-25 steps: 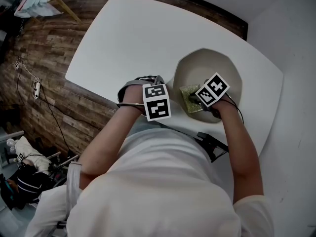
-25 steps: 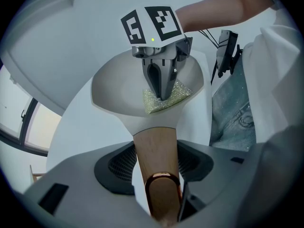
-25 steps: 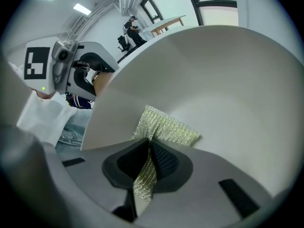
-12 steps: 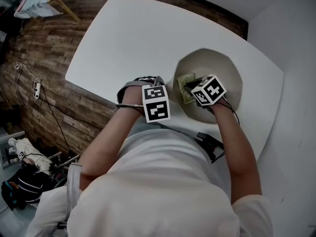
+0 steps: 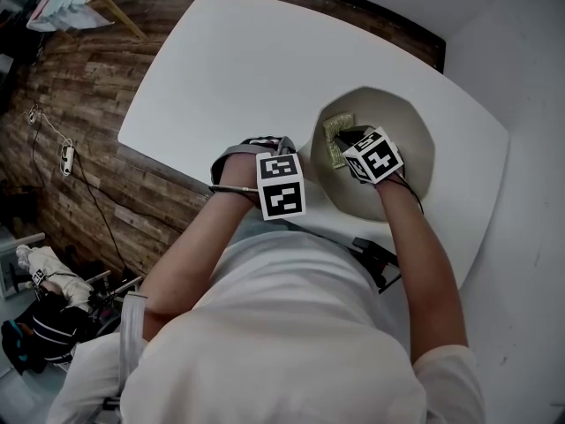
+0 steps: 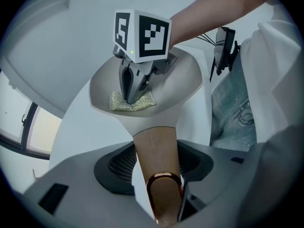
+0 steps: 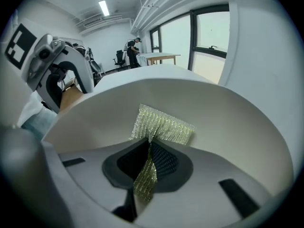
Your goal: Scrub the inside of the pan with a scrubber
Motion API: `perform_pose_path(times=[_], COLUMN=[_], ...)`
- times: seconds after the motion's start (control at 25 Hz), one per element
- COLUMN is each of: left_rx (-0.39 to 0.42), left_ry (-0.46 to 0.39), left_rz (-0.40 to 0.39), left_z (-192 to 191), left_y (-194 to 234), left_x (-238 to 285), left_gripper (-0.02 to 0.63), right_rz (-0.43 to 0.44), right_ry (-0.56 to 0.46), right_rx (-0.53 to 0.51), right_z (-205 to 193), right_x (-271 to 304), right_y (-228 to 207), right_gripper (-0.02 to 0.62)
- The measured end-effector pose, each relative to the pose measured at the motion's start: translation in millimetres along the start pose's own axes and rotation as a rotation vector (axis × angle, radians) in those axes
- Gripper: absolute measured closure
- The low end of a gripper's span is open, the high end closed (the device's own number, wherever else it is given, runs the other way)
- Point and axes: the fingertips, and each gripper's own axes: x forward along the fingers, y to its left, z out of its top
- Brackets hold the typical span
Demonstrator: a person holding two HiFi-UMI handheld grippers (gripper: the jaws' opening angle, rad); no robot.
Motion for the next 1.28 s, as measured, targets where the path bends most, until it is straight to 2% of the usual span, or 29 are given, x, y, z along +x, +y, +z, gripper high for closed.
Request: perform_pose_path(times=[0.24,0.52,0.88,1.08,1.28], left_rx=[-0.002,-0.012,-0.022,-0.029,-0.034], left_ry=[0.003,-0.003,-0.012,-0.013,-0.016], left_rz=[0.000,-0.004,-0.006,-0.007,-0.010], left_z=[-0.9,1.0,0.8,1.1,1.5], left_y=[1.3,2.3,1.3,1.4,-2.2], left_x=[0.8,0.8,0.7,1.9,2.9], left_gripper=[0.364,0.364,0.364,0.365,0.365], right_rz=[-0.140,-0.276,-0.375,-0.395,-0.414], right_ry=[-0.003,0.059,0.144,0.179,0.278], right_rx=[-0.005,-0.004,-0.018,0.018,-0.019], right_z=[2.6,-4.4,-28.8,-38.5,-55.0], right_x=[0.4,-13.7,-30.7,-37.3,-44.0], right_y=[-33.1,-66.8,-92.5,-101.6,-102.0], right_gripper=[0.558,0.558,0.558,0.558,0.558])
